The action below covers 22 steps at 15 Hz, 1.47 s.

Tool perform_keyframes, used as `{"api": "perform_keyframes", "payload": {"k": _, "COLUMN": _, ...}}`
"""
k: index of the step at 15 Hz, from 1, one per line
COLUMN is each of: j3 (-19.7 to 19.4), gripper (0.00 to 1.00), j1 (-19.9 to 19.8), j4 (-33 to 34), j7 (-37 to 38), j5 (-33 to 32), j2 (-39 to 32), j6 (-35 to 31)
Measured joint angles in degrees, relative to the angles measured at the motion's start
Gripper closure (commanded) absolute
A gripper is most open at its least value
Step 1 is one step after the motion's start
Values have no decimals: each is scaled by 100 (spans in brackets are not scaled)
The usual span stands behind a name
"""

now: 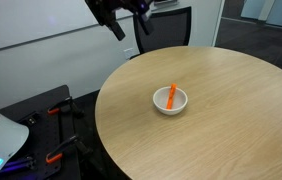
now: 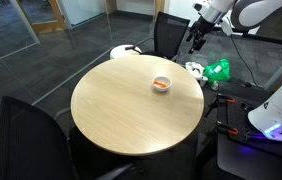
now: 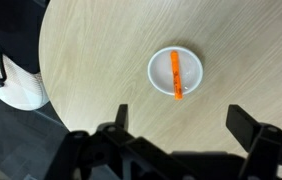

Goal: Remove the orange marker from the white bowl and place it on the table

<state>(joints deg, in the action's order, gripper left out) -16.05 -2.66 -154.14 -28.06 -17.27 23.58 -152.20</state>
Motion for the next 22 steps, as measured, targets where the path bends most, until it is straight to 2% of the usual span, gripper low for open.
{"api": "perform_keyframes", "payload": {"k": 4, "j3": -395, "gripper": 0, "j1": 337, "j4": -24, "j7": -1043, "j5": 903, "j2": -896, "j6": -804}}
{"api": "perform_keyframes", "payload": {"k": 7, "j3": -471, "gripper": 0, "j1": 606, "j4": 25, "j7": -1890, "j5": 1806, "j2": -1409, "j6": -966}}
{"api": "perform_keyframes", "payload": {"k": 10, "j3": -509, "gripper": 0, "j1": 793, "j4": 194, "j7": -2402, "j5": 2288, "j2": -1854, "j6": -982}}
{"api": "perform_keyframes", "payload": {"k": 17, "j3": -492, "gripper": 0, "j1": 837, "j4": 765, "j7": -3152, "j5": 3017, "j2": -2848, "j6": -982}}
{"api": "perform_keyframes", "payload": {"k": 22, "j3": -331, "gripper": 0, "j1": 771, "j4": 1179, "j7": -3636, "j5": 3611, "j2": -3497, "j6": -983}}
